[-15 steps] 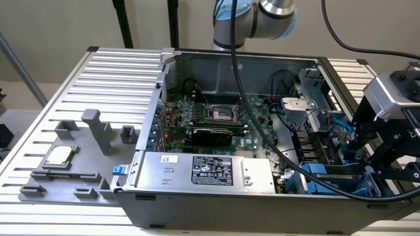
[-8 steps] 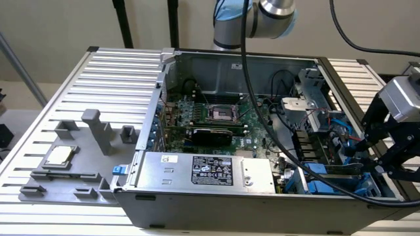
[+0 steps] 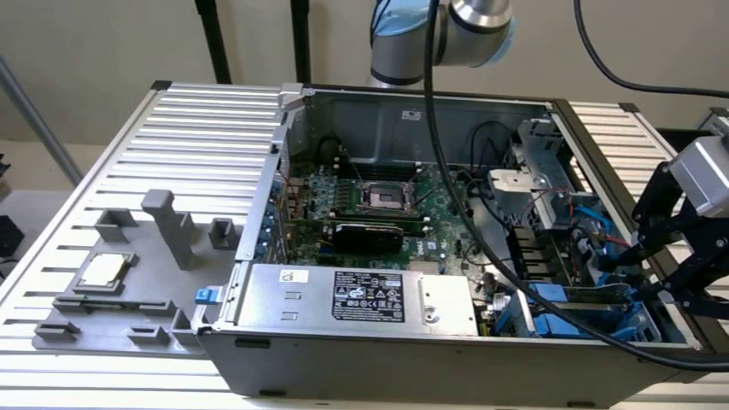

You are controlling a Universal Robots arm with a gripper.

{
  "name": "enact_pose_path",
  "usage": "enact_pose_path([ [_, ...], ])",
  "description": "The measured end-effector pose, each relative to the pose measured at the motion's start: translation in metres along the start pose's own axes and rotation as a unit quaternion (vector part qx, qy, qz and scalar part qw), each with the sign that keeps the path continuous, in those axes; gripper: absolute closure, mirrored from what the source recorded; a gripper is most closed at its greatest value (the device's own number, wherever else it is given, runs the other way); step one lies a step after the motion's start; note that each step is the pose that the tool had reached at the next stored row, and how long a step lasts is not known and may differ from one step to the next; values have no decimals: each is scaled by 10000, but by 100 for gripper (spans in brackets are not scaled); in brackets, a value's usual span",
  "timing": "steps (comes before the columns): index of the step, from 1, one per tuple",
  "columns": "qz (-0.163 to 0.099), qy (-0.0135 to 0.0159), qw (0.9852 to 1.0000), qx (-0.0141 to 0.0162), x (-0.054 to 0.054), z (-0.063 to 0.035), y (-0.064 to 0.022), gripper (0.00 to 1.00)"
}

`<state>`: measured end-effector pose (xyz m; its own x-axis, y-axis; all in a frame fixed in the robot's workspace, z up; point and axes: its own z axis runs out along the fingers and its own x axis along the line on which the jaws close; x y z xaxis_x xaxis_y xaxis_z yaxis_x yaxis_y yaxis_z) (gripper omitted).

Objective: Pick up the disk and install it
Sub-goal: 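Insert the first disk wire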

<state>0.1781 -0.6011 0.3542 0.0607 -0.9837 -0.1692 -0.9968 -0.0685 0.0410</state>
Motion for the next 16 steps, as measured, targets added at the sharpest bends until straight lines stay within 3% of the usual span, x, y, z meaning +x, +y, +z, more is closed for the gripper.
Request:
enact_pose_path([
  [5,-55,2,10000,-10,0,-101,6,57],
  [9,-170,6,9999,-30,8,-100,6,57],
  [16,-498,21,9987,-92,26,-38,-5,57],
])
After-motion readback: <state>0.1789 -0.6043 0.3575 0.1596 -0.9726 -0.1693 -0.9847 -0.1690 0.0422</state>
